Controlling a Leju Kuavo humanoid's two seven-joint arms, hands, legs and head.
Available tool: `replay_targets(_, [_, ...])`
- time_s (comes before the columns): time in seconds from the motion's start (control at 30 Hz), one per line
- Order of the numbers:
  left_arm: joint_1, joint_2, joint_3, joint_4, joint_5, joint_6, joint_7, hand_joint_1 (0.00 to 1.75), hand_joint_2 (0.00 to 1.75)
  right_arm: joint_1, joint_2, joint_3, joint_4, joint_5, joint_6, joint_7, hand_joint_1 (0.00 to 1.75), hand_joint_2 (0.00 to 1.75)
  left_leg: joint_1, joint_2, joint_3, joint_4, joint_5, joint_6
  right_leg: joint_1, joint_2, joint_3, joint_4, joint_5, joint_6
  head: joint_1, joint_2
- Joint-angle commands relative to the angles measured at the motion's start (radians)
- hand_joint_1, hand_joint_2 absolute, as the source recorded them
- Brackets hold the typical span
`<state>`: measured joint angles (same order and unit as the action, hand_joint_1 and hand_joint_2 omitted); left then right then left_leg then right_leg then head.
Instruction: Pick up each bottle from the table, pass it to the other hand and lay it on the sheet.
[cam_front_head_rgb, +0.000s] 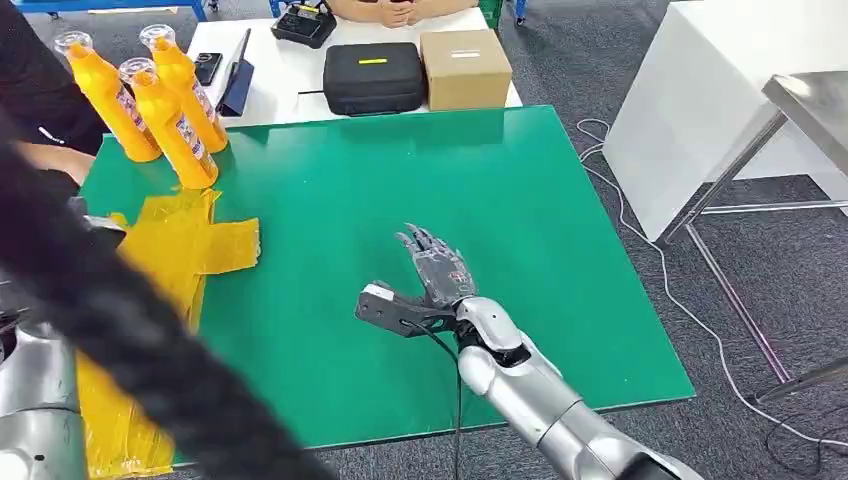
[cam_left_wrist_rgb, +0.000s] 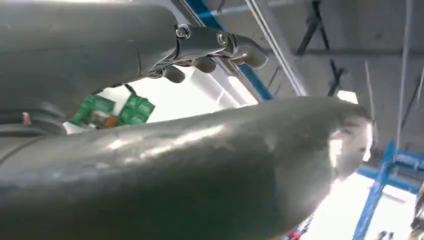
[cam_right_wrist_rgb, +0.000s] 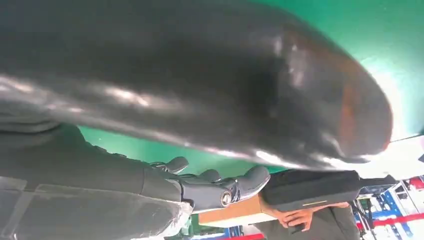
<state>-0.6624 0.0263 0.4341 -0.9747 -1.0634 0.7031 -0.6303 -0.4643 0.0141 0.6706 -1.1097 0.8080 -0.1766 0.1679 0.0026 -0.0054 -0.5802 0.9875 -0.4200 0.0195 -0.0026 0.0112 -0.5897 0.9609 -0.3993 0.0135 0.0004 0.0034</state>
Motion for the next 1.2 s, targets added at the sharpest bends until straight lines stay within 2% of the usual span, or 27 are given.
replay_targets(0.03, [-0.044, -0.03, 0.012, -0.085, 0.12, -0.005, -0.052, 0.0, 0.0, -0.029, -0.02, 0.019, 0.041, -0.003, -0.006, 0.0, 0.0, 0.0, 0.001, -0.002, 0.002, 0.001, -0.002, -0.001, 0.001, -0.003, 0.003, 0.0, -0.002, 0.0, 0.0, 0.0])
replay_targets(0.23, [-0.044, -0.03, 0.012, -0.085, 0.12, -0.005, -0.052, 0.0, 0.0, -0.029, -0.02, 0.019, 0.041, -0.003, -0.006, 0.0, 0.0, 0.0, 0.001, -0.001, 0.002, 0.0, -0.001, -0.001, 0.001, -0.003, 0.003, 0.0, -0.001, 0.0, 0.0, 0.0])
replay_targets(0.37, [0.0, -0.038, -0.043, -0.221, 0.214, -0.005, -0.068, 0.0, 0.0, -0.018, -0.024, 0.006, 0.019, 0.008, -0.037, -0.007, 0.0, 0.0, 0.001, -0.001, 0.002, 0.001, -0.002, -0.001, 0.001, -0.003, 0.003, 0.0, -0.002, 0.0, 0.0, 0.0])
replay_targets(0.47, [0.04, -0.049, -0.092, -0.325, 0.283, -0.005, -0.068, 0.0, 0.0, 0.005, -0.029, -0.037, -0.034, -0.015, -0.142, -0.074, 0.0, 0.0, 0.001, -0.001, 0.001, 0.0, -0.001, 0.0, 0.001, -0.003, 0.002, -0.001, -0.002, 0.0, 0.0, 0.0])
replay_targets(0.53, [0.071, 0.005, -0.217, -0.356, 0.396, -0.005, -0.004, 0.0, 0.0, 0.024, -0.041, -0.076, -0.091, -0.018, -0.237, -0.139, 0.0, 0.0, 0.0, -0.003, 0.002, 0.0, -0.002, -0.001, 0.001, -0.004, 0.003, -0.001, -0.003, 0.001, 0.0, 0.0])
replay_targets(0.57, [0.083, 0.056, -0.327, -0.362, 0.481, -0.008, 0.053, 0.0, 0.0, 0.036, -0.048, -0.111, -0.13, -0.033, -0.317, -0.204, 0.0, 0.0, 0.0, -0.002, 0.001, 0.0, -0.001, 0.0, 0.001, -0.003, 0.001, 0.0, -0.002, 0.0, 0.0, 0.0])
replay_targets(0.6, [0.084, 0.066, -0.379, -0.378, 0.591, -0.062, 0.069, 0.0, 0.0, 0.04, -0.052, -0.14, -0.164, -0.055, -0.384, -0.267, 0.0, 0.0, 0.0, -0.002, 0.002, 0.0, -0.002, -0.001, 0.001, -0.004, 0.003, -0.001, -0.003, 0.001, 0.0, 0.0])
replay_targets(0.63, [0.078, 0.072, -0.411, -0.377, 0.651, -0.111, 0.084, 0.0, 0.0, 0.031, -0.061, -0.16, -0.178, -0.085, -0.401, -0.3, 0.0, 0.0, 0.0, -0.003, 0.0, 0.001, -0.001, -0.001, 0.0, -0.004, 0.001, 0.0, -0.002, 0.0, 0.0, 0.0])
replay_targets(0.67, [0.067, 0.063, -0.447, -0.381, 0.801, -0.238, 0.103, 0.0, 0.0, 0.005, -0.065, -0.19, -0.193, -0.154, -0.413, -0.359, 0.0, 0.0, 0.001, -0.005, 0.001, 0.001, -0.002, -0.001, 0.001, -0.006, 0.002, 0.001, -0.003, 0.0, 0.0, 0.0])
replay_targets(0.7, [0.052, 0.06, -0.484, -0.371, 0.917, -0.345, 0.129, 0.0, 0.0, -0.028, -0.066, -0.207, -0.187, -0.188, -0.419, -0.403, 0.0, 0.0, 0.0, -0.005, -0.002, 0.002, -0.001, -0.001, 0.0, -0.006, 0.0, 0.002, -0.003, 0.0, 0.0, 0.0])
replay_targets(0.77, [0.012, 0.037, -0.539, -0.328, 1.035, -0.432, 0.138, 0.0, 0.0, -0.105, -0.048, -0.25, -0.147, -0.255, -0.393, -0.466, 0.0, 0.0, 0.0, -0.004, -0.003, 0.002, 0.0, 0.0, 0.0, -0.005, -0.002, 0.002, -0.001, 0.0, 0.0, 0.0])
replay_targets(0.83, [-0.022, 0.009, -0.581, -0.275, 1.104, -0.471, 0.156, 0.0, 0.0, -0.188, -0.003, -0.282, -0.082, -0.312, -0.334, -0.462, 0.0, 0.0, 0.0, -0.006, -0.003, 0.004, 0.0, -0.001, 0.0, -0.007, -0.001, 0.003, -0.002, 0.001, 0.0, 0.0])
replay_targets(0.9, [-0.045, -0.008, -0.62, -0.216, 1.128, -0.493, 0.164, 0.0, 0.0, -0.227, 0.031, -0.296, -0.053, -0.374, -0.319, -0.514, 0.0, 0.0, -0.001, -0.004, -0.004, 0.005, 0.0, 0.0, -0.001, -0.005, -0.002, 0.004, -0.001, 0.001, 0.0, 0.0])
replay_targets(0.97, [-0.058, -0.043, -0.624, -0.165, 1.168, -0.514, 0.177, 0.0, 0.0, -0.235, 0.056, -0.295, -0.05, -0.425, -0.304, -0.548, 0.0, 0.0, -0.001, -0.003, -0.002, 0.003, 0.001, 0.001, -0.001, -0.004, -0.001, 0.002, 0.0, 0.001, 0.0, 0.0])
replay_targets(1.03, [-0.069, -0.049, -0.634, -0.136, 1.171, -0.516, 0.172, 0.0, 0.0, -0.221, 0.066, -0.286, -0.065, -0.441, -0.312, -0.564, 0.0, 0.0, -0.002, -0.001, -0.001, 0.001, 0.002, 0.001, -0.001, -0.002, -0.001, 0.0, 0.003, -0.001, 0.0, 0.0])
replay_targets(1.2, [-0.086, -0.079, -0.648, -0.076, 1.176, -0.524, 0.179, 0.0, 0.0, -0.205, 0.114, -0.286, -0.093, -0.557, -0.245, -0.619, 0.0, 0.0, -0.001, -0.002, 0.002, 0.001, 0.0, 0.0, 0.0, -0.004, 0.002, 0.001, 0.001, -0.001, 0.0, 0.0])
